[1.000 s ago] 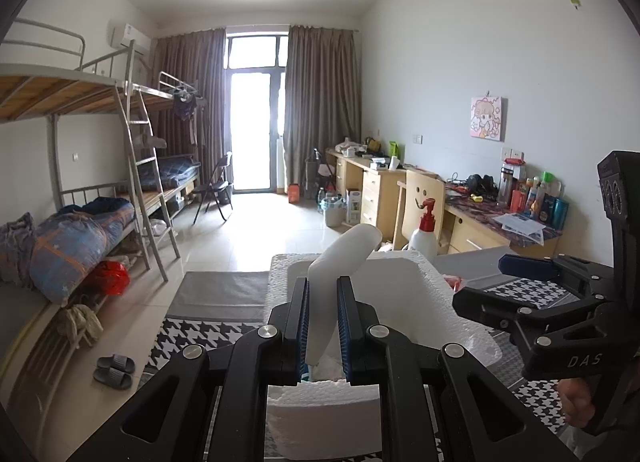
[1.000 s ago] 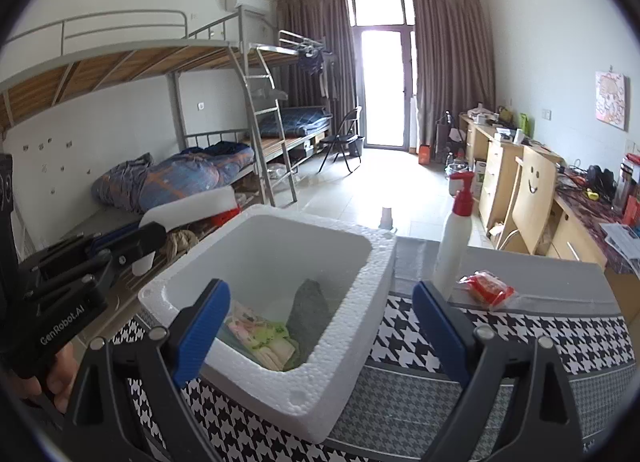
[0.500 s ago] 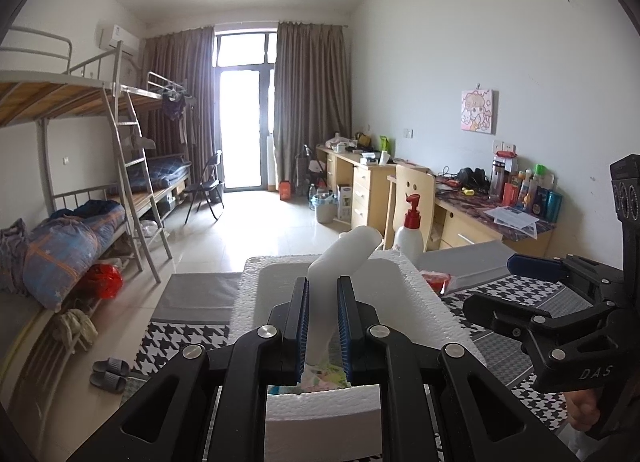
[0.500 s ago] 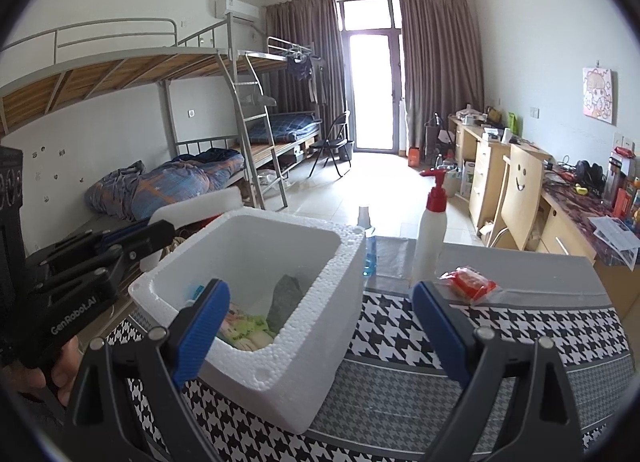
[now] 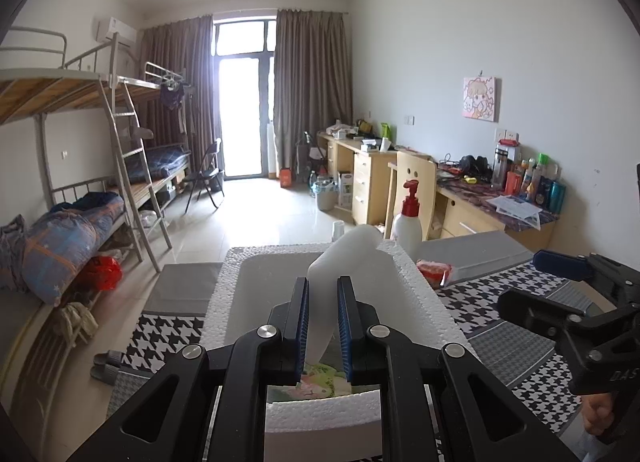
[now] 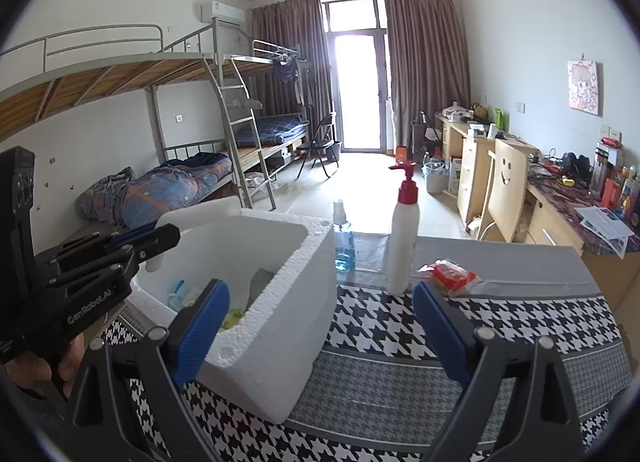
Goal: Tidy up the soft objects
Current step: 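Lower the foam roll into the foam box and open the left tool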
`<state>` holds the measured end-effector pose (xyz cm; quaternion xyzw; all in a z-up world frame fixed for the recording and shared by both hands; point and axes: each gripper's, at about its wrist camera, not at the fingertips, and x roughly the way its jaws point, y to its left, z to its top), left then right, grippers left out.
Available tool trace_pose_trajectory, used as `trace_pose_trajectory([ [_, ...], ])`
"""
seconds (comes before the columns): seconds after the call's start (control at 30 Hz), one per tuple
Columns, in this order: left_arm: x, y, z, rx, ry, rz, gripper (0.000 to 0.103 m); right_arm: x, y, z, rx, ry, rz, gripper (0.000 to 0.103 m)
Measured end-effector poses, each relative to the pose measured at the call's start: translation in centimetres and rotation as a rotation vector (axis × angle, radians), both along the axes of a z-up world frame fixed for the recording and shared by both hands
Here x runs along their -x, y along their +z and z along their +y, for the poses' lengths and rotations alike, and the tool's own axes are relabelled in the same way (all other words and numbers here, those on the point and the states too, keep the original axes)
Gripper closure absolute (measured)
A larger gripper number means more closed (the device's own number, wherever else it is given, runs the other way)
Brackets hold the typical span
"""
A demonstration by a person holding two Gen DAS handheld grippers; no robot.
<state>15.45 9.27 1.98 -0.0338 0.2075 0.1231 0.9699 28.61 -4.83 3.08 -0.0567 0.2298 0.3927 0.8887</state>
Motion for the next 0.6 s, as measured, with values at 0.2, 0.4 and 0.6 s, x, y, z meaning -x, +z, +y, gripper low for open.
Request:
trace_pose_trajectory([
  [0.2, -0.7, -0.2, 0.0, 0.014, 0.003, 0.024, 0.088, -0.1, -0.1, -0.8, -0.005, -0.009, 0.003, 0.008],
  [0.4, -1.2, -0.6, 0.0, 0.015, 0.019, 0.043, 0.088, -0.1, -0.3, -1.3, -0.003, -0.018, 0.002, 0.008],
  [0.6, -1.7, -0.9, -0.2, 0.012, 0.028, 0.058, 0.088, 0.0, -0.5, -1.6, 0.000, -0.024, 0.002, 0.008],
])
